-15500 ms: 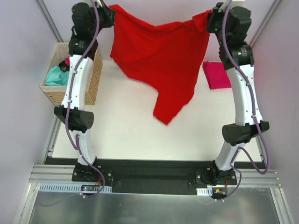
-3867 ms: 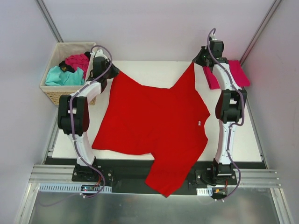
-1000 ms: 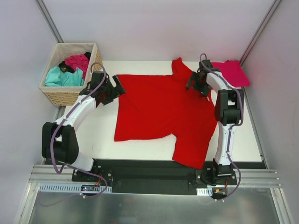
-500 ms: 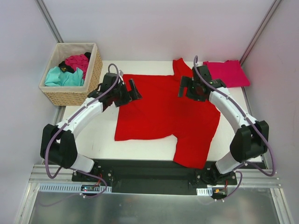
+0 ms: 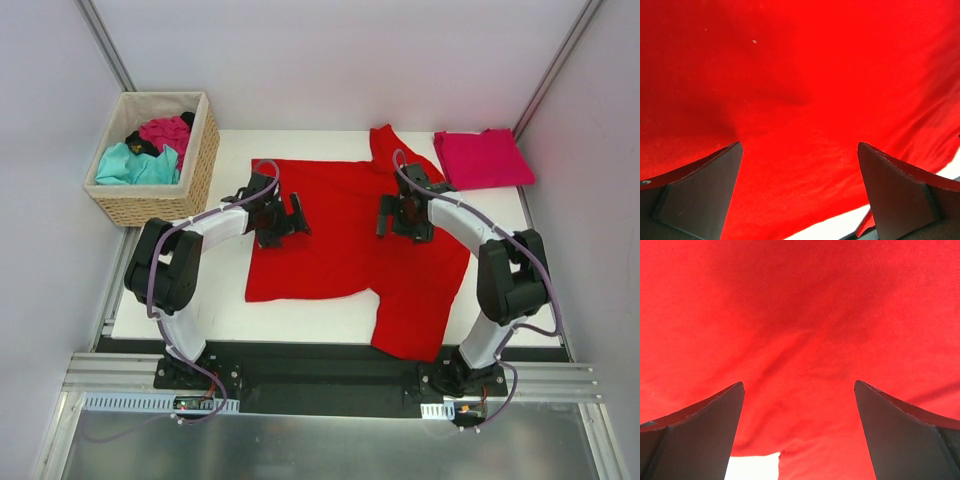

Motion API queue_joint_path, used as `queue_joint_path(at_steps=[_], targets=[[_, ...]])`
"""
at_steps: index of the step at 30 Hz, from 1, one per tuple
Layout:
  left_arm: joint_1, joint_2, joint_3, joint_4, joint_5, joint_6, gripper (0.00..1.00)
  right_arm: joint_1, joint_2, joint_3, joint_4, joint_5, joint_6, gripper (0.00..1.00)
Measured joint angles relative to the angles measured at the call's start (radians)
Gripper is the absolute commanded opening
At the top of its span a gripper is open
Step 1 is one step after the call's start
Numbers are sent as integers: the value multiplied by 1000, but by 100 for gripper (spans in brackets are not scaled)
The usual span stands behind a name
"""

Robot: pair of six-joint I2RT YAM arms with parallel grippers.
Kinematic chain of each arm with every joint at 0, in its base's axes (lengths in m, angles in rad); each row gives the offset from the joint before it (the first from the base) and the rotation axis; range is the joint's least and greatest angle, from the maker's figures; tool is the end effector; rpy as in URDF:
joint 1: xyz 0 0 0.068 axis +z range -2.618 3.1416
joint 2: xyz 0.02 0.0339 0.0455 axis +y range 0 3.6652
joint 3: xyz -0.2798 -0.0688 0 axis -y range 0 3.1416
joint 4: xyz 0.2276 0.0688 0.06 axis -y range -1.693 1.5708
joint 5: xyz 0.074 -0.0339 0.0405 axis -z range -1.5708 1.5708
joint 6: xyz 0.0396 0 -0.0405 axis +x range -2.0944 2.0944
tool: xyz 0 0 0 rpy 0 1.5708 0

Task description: Fold and stack the t-shirts

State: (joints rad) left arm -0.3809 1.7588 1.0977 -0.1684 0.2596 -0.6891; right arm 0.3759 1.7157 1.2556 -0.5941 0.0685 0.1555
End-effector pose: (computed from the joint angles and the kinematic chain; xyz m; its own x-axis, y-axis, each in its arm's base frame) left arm 0.3347 -0.1450 0.2132 -0.8593 -0.3179 -0.4008 -0.0339 0.8171 -0.5755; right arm 0.3238 0.1249 0.2444 -0.8509 -0.1697 -0.4972 -0.2055 0.9785 0.0177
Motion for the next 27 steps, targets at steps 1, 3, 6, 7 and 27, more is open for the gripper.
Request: queue_joint_path(at_steps=[1, 3, 6, 7, 27], targets=[[-1, 10, 0, 2, 0, -1, 99, 0, 15, 1, 3, 3, 0, 96], [-5, 29, 0, 6, -5, -3, 99, 0, 48, 5, 8, 4, 0, 96], [-5, 43, 8, 7, -11, -5, 99, 0, 122, 34, 7, 2, 0, 96], [-5, 50, 13, 6, -16, -6, 99, 0, 148, 48, 8, 2, 1, 96], [171, 216, 222, -19, 19, -37, 99, -5, 479, 486, -100, -10, 1, 96]])
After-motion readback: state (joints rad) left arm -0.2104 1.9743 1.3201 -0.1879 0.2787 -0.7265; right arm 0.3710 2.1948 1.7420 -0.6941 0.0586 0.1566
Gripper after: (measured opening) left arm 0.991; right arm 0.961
